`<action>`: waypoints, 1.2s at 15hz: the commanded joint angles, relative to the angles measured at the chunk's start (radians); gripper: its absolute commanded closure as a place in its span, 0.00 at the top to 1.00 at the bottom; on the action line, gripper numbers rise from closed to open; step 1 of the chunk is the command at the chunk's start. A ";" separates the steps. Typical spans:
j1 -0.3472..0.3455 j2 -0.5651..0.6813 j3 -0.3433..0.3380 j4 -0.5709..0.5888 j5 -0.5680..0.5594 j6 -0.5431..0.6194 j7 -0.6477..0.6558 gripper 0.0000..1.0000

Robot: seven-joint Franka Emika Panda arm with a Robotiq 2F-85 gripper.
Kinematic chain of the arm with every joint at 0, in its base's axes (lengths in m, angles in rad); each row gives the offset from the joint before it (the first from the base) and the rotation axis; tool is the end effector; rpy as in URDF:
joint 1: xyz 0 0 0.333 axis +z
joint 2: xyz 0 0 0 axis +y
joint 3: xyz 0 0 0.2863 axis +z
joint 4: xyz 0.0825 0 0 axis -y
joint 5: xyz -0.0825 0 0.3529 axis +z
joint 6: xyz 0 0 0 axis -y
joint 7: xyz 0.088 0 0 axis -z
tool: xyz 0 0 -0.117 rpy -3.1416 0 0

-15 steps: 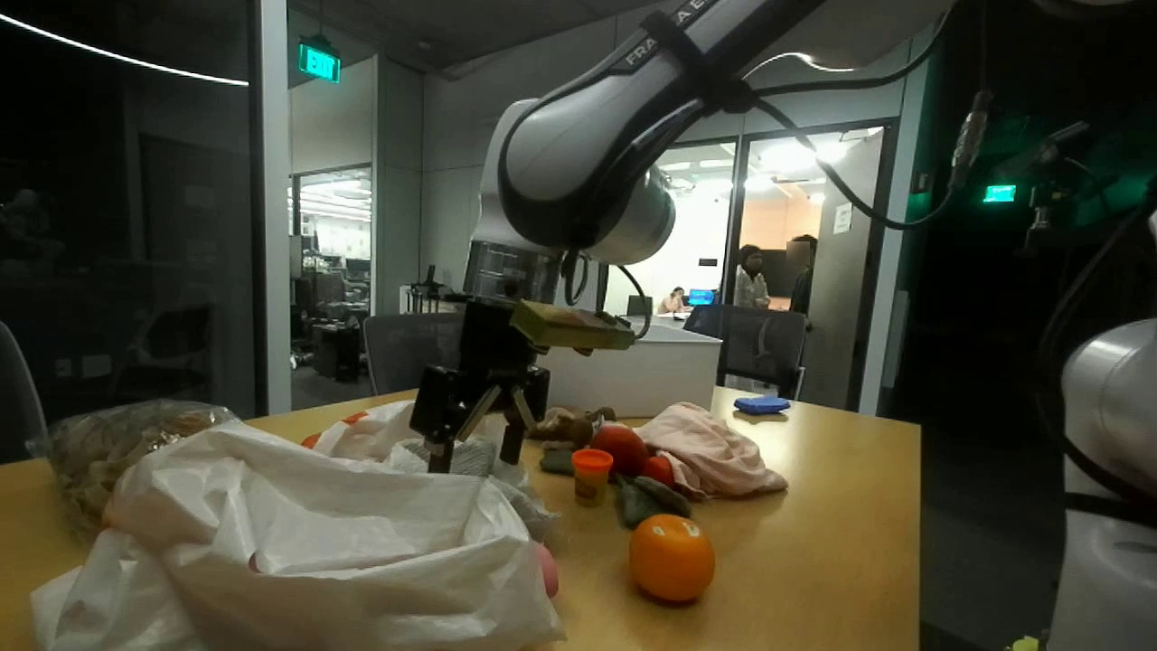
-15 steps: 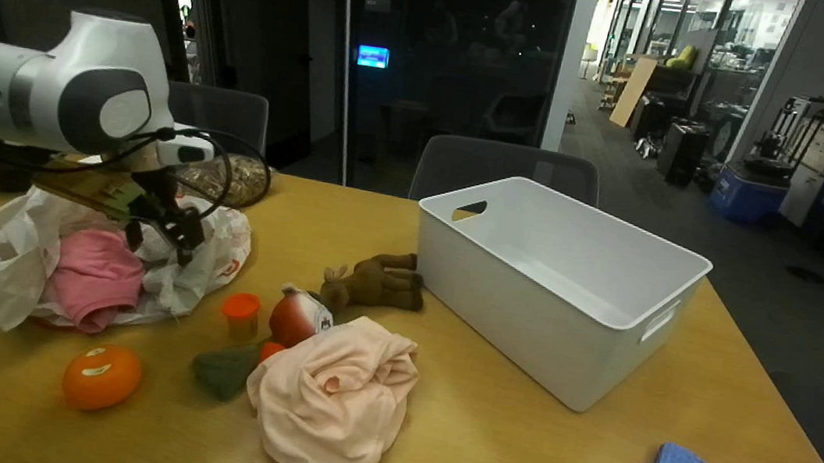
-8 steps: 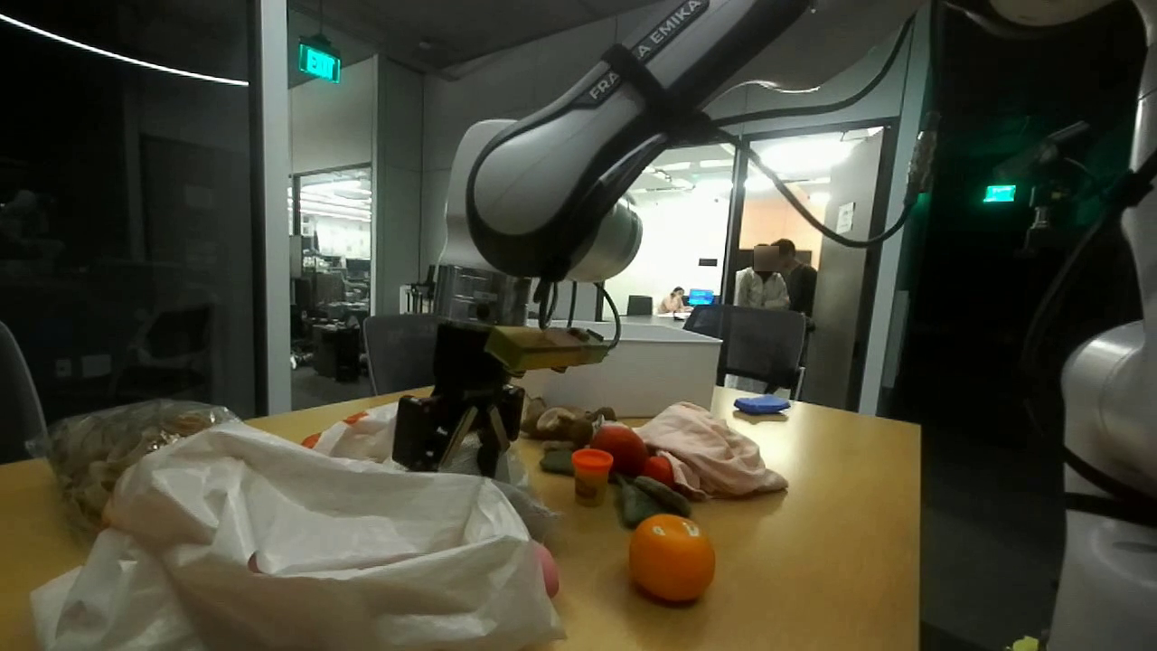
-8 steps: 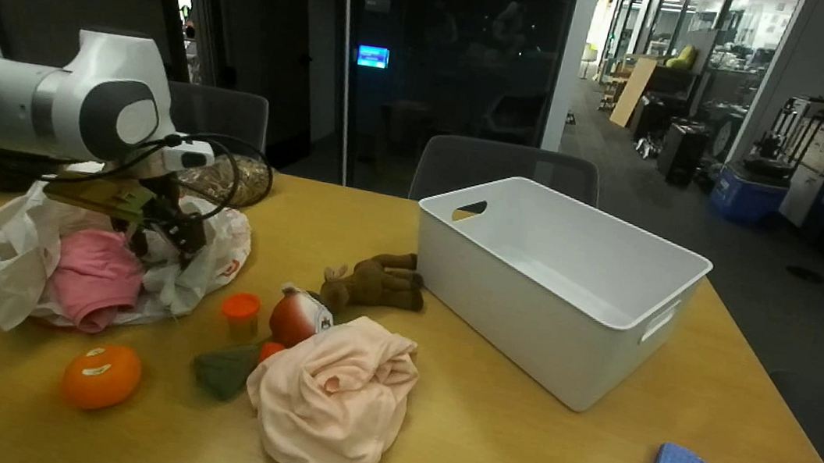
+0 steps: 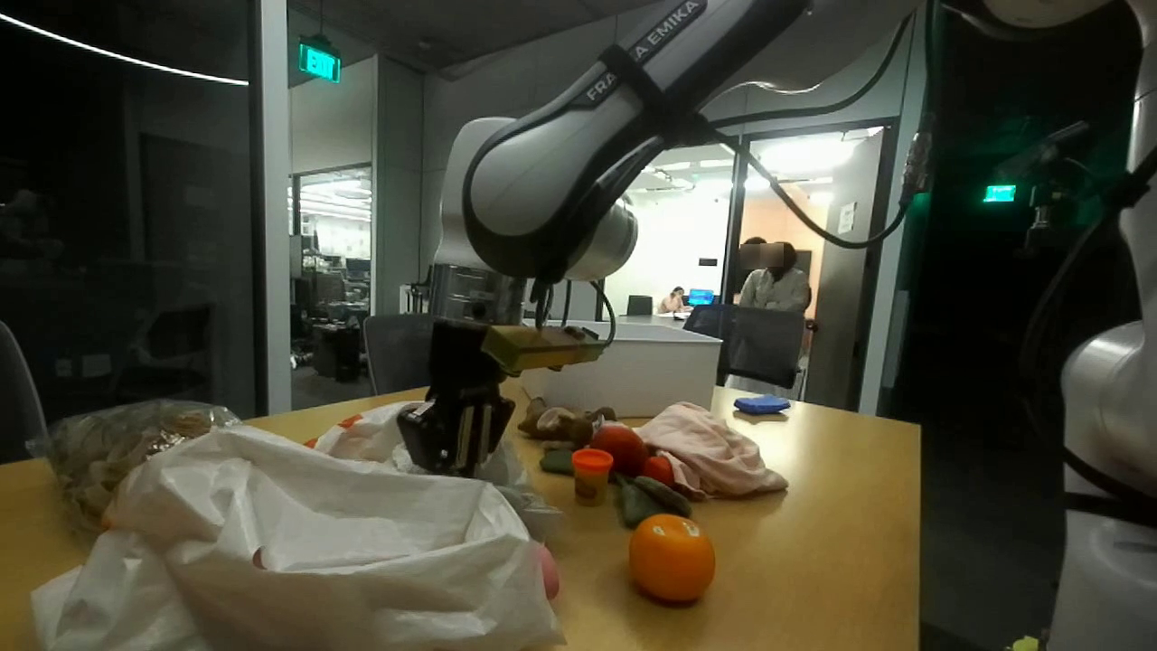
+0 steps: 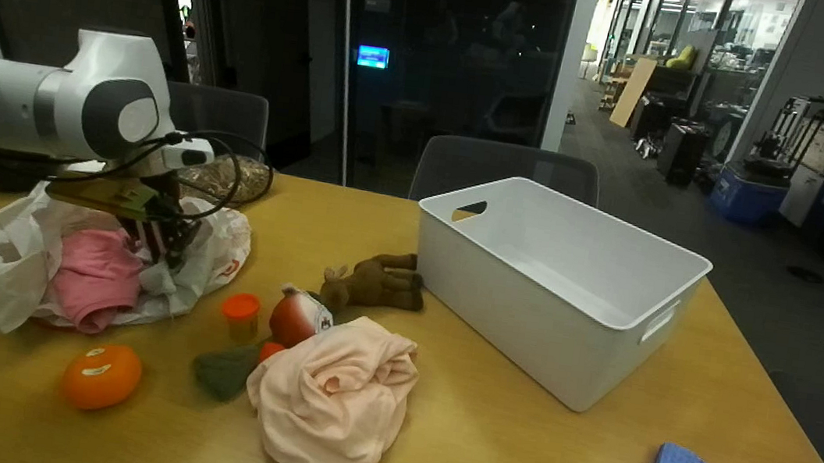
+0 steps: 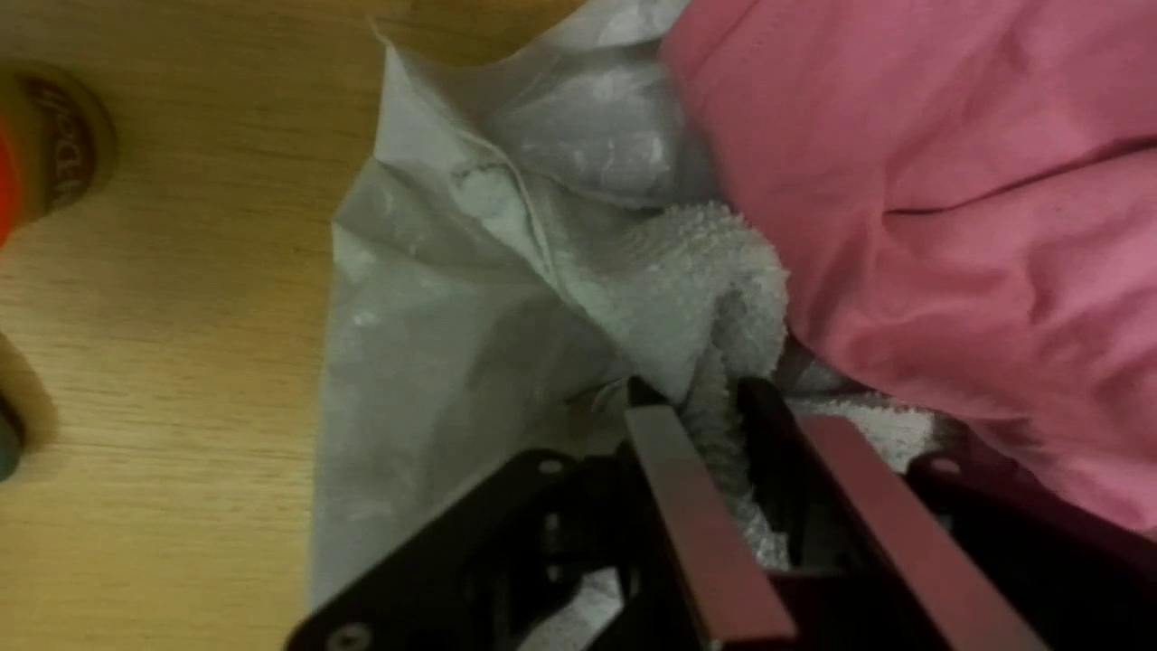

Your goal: Remove the items from the plastic bag and put them on the table

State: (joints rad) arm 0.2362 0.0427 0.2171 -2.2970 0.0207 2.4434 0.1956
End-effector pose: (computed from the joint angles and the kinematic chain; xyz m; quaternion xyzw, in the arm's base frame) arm 0.4542 0.2214 0.3227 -0.9913 -0.1205 -0.0458 0.0277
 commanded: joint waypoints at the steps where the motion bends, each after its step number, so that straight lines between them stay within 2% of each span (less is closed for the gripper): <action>1: 0.000 -0.026 0.004 0.017 0.008 -0.005 -0.006 0.04; 4: -0.005 -0.099 0.001 0.006 0.014 -0.017 -0.008 0.08; 11: -0.040 -0.345 -0.039 -0.056 0.051 -0.067 -0.019 0.08; 14: -0.022 -0.447 -0.104 -0.076 0.208 -0.122 -0.115 0.08; 15: 0.002 -0.464 -0.144 -0.072 0.308 -0.161 -0.189 0.08; 18: 0.023 -0.472 -0.217 -0.057 0.489 -0.278 -0.323 0.08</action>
State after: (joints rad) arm 0.2248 -0.4014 0.0704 -2.3529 0.3641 2.2475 -0.0091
